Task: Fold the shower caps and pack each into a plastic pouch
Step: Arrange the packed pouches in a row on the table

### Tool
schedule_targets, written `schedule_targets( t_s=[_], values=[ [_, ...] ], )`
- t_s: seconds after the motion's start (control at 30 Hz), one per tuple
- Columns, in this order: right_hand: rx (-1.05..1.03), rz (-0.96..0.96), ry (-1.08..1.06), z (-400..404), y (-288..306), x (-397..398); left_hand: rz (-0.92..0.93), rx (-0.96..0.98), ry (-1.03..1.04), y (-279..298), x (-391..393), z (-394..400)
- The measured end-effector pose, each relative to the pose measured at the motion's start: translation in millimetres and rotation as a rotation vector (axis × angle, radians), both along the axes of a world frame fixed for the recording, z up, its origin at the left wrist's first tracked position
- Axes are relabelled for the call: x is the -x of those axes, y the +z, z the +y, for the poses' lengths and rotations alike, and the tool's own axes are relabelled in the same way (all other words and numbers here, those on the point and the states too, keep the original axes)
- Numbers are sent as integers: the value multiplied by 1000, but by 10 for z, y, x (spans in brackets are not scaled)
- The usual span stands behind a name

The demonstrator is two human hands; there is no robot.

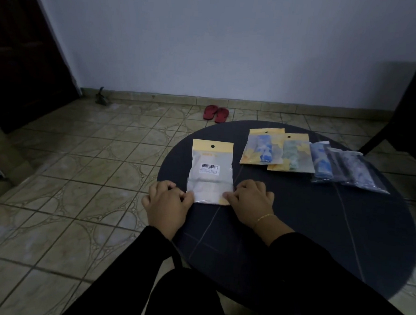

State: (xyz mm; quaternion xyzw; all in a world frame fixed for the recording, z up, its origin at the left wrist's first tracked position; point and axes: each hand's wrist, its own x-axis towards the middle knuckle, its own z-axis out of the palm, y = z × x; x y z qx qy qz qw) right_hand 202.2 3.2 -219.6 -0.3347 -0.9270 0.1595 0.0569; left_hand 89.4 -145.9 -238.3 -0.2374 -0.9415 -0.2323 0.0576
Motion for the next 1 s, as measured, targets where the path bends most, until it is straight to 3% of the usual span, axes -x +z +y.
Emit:
schedule_targets(
  t_s=[0.33, 0.43, 0.53, 0.67, 1.0],
  values=[
    [27, -19, -97, -63, 41, 41, 92, 62, 66, 15, -105, 90],
    [-45, 32, -116, -126, 41, 24, 159, -28, 25, 15, -128, 78],
    [-123, 101, 7, -150, 12, -17, 197, 1, -153, 34, -122, 60],
    [-214, 7, 163, -152, -4, 6, 133, 144, -263, 49, -71, 67],
    [-71, -6, 21, -29, -41, -14, -71, 43, 53, 0, -21, 86]
  ],
)
